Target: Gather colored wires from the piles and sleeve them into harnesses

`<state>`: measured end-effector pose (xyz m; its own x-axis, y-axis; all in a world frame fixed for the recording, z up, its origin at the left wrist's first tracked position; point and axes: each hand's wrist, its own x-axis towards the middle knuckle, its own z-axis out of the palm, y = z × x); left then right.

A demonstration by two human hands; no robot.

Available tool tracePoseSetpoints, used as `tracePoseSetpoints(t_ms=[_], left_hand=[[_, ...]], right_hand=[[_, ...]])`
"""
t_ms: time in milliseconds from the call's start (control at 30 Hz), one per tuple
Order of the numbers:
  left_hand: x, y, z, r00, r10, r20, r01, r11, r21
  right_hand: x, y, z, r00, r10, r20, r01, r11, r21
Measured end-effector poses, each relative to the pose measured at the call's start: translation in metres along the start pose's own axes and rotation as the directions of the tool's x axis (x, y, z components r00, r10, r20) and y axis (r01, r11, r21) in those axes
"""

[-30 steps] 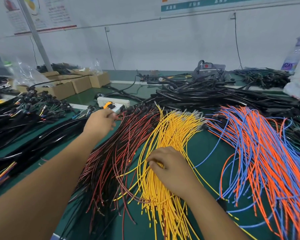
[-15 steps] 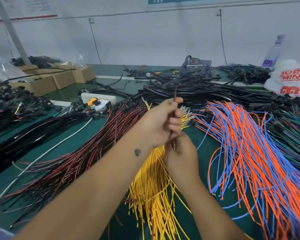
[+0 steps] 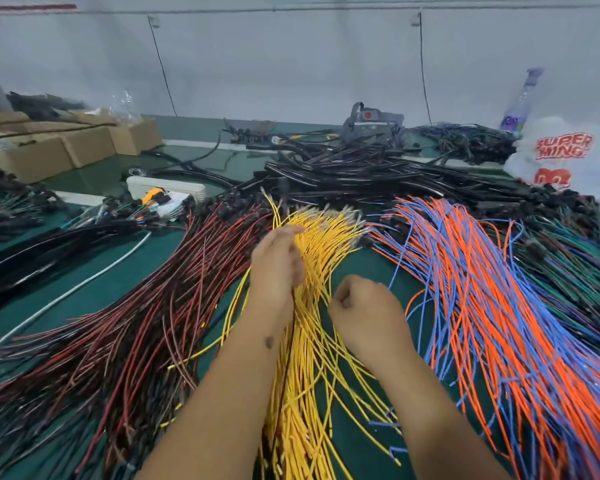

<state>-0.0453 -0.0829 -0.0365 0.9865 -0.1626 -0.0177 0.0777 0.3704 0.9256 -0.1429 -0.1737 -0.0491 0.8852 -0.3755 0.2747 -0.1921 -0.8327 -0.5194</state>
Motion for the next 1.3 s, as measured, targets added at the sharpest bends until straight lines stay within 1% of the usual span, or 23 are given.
tracePoseSetpoints(t_ms=[67, 100, 133, 167, 200, 233, 267, 300, 367, 433, 500, 533, 567, 633, 700, 800, 867, 933, 1000, 1067, 1133, 1200, 1300], left_hand=[[0.001, 0.005, -0.011, 0.993, -0.114, 0.038, 0.12, 0.952, -0.283], [0.001, 0.006, -0.014, 0.986, -0.152, 0.073, 0.168, 0.916, -0.365], [0.001, 0.007, -0.017, 0.979, -0.178, 0.103, 0.205, 0.895, -0.397], [0.001, 0.008, -0.019, 0.973, -0.191, 0.131, 0.227, 0.897, -0.378], [0.001, 0.007, -0.018, 0.967, -0.198, 0.158, 0.24, 0.917, -0.318], [-0.001, 0.007, -0.015, 0.961, -0.202, 0.188, 0.244, 0.94, -0.239], [-0.002, 0.007, -0.011, 0.956, -0.206, 0.21, 0.244, 0.953, -0.178], [-0.003, 0.007, -0.008, 0.953, -0.209, 0.219, 0.246, 0.957, -0.157], [-0.004, 0.008, -0.007, 0.943, -0.233, 0.237, 0.285, 0.935, -0.212], [-0.003, 0.01, -0.013, 0.922, -0.269, 0.279, 0.356, 0.874, -0.332], [-0.002, 0.011, -0.021, 0.907, -0.278, 0.316, 0.4, 0.802, -0.444], [-0.001, 0.012, -0.022, 0.906, -0.273, 0.324, 0.403, 0.792, -0.459], [0.0, 0.012, -0.022, 0.909, -0.261, 0.325, 0.388, 0.814, -0.433], [-0.003, 0.011, -0.017, 0.923, -0.212, 0.32, 0.307, 0.909, -0.283], [-0.008, 0.009, -0.009, 0.938, -0.137, 0.317, 0.163, 0.985, -0.055], [-0.017, 0.005, 0.001, 0.928, -0.029, 0.372, -0.052, 0.977, 0.206], [-0.022, 0.002, 0.006, 0.897, -0.015, 0.442, -0.155, 0.925, 0.346], [-0.027, 0.001, 0.008, 0.86, 0.009, 0.509, -0.28, 0.843, 0.459], [-0.032, 0.0, 0.01, 0.816, 0.05, 0.576, -0.416, 0.743, 0.525], [-0.036, -0.003, 0.012, 0.789, 0.077, 0.609, -0.505, 0.646, 0.572], [-0.038, -0.004, 0.013, 0.776, 0.082, 0.625, -0.533, 0.616, 0.581], [-0.039, -0.006, 0.015, 0.77, 0.075, 0.634, -0.544, 0.597, 0.59], [-0.041, -0.007, 0.014, 0.766, 0.109, 0.634, -0.593, 0.501, 0.631]], right_hand=[[0.0, 0.0, 0.001, 0.993, 0.054, -0.101, -0.043, 0.992, 0.115], [0.001, 0.001, 0.0, 0.98, 0.107, -0.167, -0.07, 0.975, 0.21], [0.001, 0.002, -0.001, 0.957, 0.157, -0.245, -0.075, 0.947, 0.313], [0.001, 0.003, -0.003, 0.926, 0.192, -0.324, -0.046, 0.912, 0.407], [0.0, 0.002, -0.006, 0.903, 0.202, -0.38, 0.007, 0.877, 0.481], [-0.001, 0.001, -0.008, 0.9, 0.183, -0.395, 0.063, 0.844, 0.533], [-0.001, -0.002, -0.009, 0.92, 0.132, -0.369, 0.105, 0.823, 0.558], [-0.002, -0.006, -0.008, 0.95, 0.061, -0.306, 0.125, 0.823, 0.554], [-0.005, -0.013, -0.002, 0.99, -0.075, -0.119, 0.125, 0.859, 0.496], [-0.008, -0.017, 0.0, 0.984, -0.163, 0.077, 0.116, 0.901, 0.418], [-0.013, -0.019, -0.001, 0.952, -0.209, 0.226, 0.108, 0.915, 0.39], [-0.014, -0.018, -0.003, 0.943, -0.219, 0.252, 0.103, 0.909, 0.404], [-0.016, -0.018, -0.006, 0.945, -0.218, 0.246, 0.092, 0.895, 0.437], [-0.014, -0.018, -0.01, 0.976, -0.156, 0.153, 0.047, 0.833, 0.551], [-0.009, -0.016, -0.015, 1.0, 0.0, 0.009, -0.006, 0.727, 0.687], [-0.001, -0.01, -0.021, 0.962, 0.228, -0.151, -0.011, 0.585, 0.811], [0.002, -0.005, -0.023, 0.933, 0.309, -0.187, -0.009, 0.536, 0.844], [0.005, -0.001, -0.026, 0.903, 0.367, -0.224, 0.021, 0.483, 0.875], [0.006, 0.002, -0.03, 0.874, 0.401, -0.273, 0.068, 0.457, 0.887], [0.007, 0.005, -0.032, 0.842, 0.442, -0.311, 0.094, 0.446, 0.89], [0.008, 0.009, -0.033, 0.82, 0.469, -0.328, 0.097, 0.451, 0.887], [0.01, 0.012, -0.033, 0.829, 0.46, -0.319, 0.068, 0.482, 0.873], [0.01, 0.011, -0.029, 0.897, 0.374, -0.233, 0.017, 0.5, 0.866]])
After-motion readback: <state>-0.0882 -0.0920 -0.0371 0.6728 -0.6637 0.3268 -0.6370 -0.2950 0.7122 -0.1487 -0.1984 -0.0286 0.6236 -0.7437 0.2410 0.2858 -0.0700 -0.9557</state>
